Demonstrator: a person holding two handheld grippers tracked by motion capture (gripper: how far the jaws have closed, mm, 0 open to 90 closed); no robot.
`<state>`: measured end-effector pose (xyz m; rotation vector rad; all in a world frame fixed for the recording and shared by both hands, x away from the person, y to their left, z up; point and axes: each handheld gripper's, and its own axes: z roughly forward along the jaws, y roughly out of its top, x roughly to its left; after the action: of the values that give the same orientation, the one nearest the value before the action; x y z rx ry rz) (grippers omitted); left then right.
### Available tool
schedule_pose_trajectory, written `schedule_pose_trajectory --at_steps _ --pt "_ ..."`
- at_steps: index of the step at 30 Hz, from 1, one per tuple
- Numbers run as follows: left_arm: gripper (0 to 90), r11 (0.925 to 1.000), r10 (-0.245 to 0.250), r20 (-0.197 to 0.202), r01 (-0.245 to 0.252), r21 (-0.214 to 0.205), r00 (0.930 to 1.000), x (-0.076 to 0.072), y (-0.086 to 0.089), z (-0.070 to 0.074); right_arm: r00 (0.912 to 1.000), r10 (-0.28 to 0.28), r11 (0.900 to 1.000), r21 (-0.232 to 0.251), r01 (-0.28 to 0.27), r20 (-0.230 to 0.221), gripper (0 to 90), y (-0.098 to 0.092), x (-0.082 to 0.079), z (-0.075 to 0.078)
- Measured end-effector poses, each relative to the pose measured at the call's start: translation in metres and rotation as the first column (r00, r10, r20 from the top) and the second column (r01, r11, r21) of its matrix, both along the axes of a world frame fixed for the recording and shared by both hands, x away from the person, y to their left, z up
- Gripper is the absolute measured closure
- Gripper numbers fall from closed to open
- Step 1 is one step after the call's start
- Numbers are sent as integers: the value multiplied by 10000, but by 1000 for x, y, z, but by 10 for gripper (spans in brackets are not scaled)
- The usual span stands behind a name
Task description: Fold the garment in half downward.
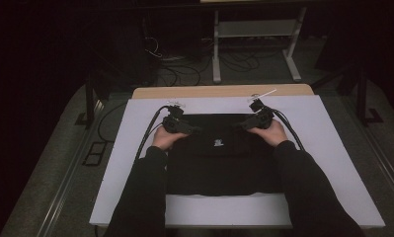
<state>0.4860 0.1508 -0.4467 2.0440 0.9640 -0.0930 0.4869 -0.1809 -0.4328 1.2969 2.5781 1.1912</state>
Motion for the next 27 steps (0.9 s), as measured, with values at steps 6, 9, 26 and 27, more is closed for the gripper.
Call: schedule_pose_trajectory --at_steps 6,9,26,27 --pt "227 9991 420 483 -419 -39 9980 -3 -1 4 9999 -116 9999 50 116 -87 251 -1 1 -2" --pt "308 9993 372 367 -369 -109 9986 -2 -1 3 9998 -201 9998 -9 201 -16 330 0 1 -2" --pt "770 9990 221 541 -242 375 9983 -5 -7 0 9975 -691 9963 -519 682 -144 607 6 0 -10" --pt "780 9989 214 628 -240 414 9978 -5 -7 1 9980 -620 9968 -520 614 -109 642 7 -1 -10"
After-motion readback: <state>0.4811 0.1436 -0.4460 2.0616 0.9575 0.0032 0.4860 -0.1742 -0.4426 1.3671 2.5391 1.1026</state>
